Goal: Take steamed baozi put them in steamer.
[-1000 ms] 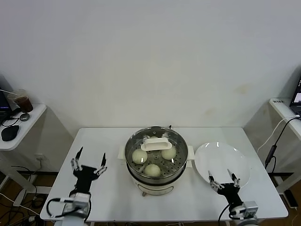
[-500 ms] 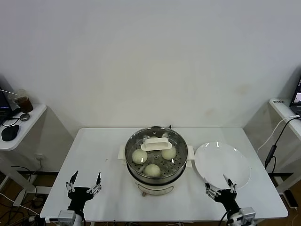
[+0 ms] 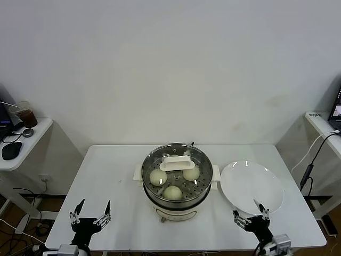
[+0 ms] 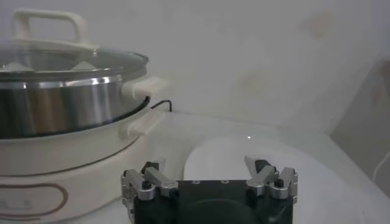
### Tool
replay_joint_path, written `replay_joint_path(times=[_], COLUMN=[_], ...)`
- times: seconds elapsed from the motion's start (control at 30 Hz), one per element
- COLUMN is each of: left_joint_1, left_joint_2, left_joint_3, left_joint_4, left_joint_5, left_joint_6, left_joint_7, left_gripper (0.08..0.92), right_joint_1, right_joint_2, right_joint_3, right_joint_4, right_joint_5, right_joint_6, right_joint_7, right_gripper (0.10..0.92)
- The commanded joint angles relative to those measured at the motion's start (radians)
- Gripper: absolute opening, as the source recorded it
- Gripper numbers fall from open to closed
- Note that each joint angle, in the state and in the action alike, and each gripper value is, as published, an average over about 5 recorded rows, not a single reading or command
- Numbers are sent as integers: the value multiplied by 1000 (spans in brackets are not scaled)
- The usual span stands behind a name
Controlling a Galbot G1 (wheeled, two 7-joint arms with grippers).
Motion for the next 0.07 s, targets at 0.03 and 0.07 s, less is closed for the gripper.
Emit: replay_joint_path(times=[0.03,0.07], left_joint_1=[14,14], left_joint_2=[1,1], left_joint_3=[-11,-11], left_joint_4=[-13,-12], left_joint_5=[-20,-20], left_joint_6=[3,3], left_joint_7=[7,7], left_gripper=[823,823], right_joint_1=[-7,-6], right_joint_2=[-1,-1], right_joint_3=[8,8], right_joint_4=[23,22], right_joint_5=[-22,-22], right_joint_6=[-32,-33], right_joint_7=[-20,-20], right_gripper=[823,823])
